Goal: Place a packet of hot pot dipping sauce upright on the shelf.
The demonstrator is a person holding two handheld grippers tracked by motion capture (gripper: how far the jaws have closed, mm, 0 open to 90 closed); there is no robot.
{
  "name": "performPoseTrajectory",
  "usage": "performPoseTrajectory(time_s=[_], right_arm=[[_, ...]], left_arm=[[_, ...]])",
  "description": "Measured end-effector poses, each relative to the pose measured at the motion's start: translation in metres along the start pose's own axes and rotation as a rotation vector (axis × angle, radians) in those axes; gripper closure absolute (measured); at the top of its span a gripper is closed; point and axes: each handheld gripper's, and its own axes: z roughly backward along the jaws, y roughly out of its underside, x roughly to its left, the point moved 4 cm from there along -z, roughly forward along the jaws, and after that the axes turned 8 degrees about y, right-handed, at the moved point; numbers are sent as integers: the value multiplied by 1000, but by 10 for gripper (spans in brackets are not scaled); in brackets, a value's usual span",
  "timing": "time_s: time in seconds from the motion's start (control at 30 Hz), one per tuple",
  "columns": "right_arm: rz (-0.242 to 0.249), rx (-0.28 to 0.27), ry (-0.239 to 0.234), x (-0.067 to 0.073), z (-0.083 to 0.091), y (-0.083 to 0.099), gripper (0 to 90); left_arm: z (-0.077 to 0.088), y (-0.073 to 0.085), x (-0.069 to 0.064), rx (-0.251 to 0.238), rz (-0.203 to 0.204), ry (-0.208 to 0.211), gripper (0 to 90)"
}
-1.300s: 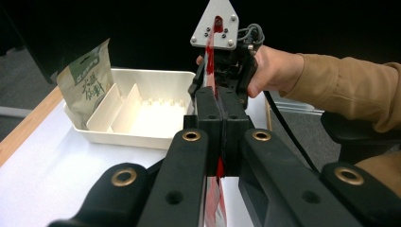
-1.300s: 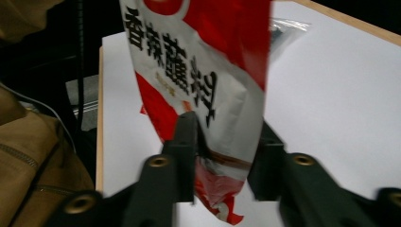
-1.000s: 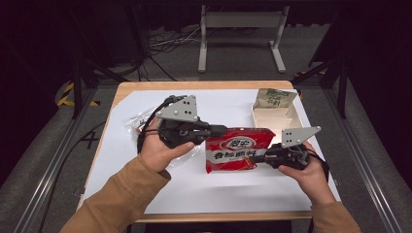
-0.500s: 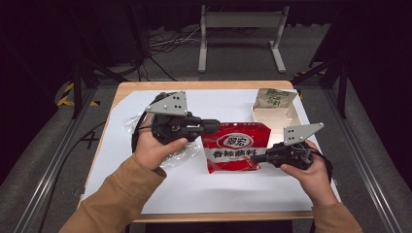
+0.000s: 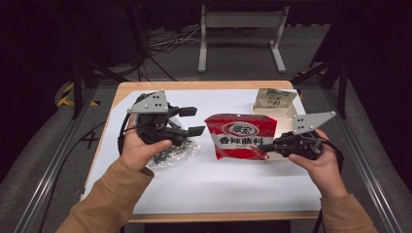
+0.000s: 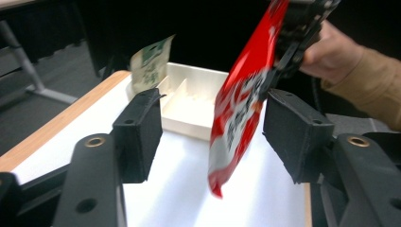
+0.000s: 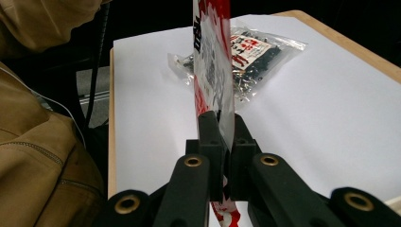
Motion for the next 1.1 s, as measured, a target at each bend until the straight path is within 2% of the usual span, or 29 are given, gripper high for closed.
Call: performPoseTrajectory(time_s=[0.13,0.2,0.4,0.57,0.6,0.67,0.7,0.83,1.1], right_arm=[[9,-2,13,-5,6,-5,878],[13,-1,25,-10,10,-8,878],[20,-3,56,-25,20,-15,878],[25,-20,77,-38,26,-19,878],[24,-22,79,-40,27,-19,878],[21,-26,86,-44,28,-19,878],[18,-22,100,-50,29,-19,878],[13,-14,128,-58,31,-19,878],[-8,-20,167,-80,36,-12,879]], left_arm=[[7,7,4,4,4,-29,360],[11,12,5,5,21,-42,358],[19,28,8,14,38,-80,349],[32,37,13,-14,74,-107,330],[36,41,15,-18,86,-120,328],[38,44,17,-21,87,-130,327],[40,46,18,-22,102,-137,327],[43,59,25,-4,124,-177,327],[51,76,39,-15,165,-219,317]])
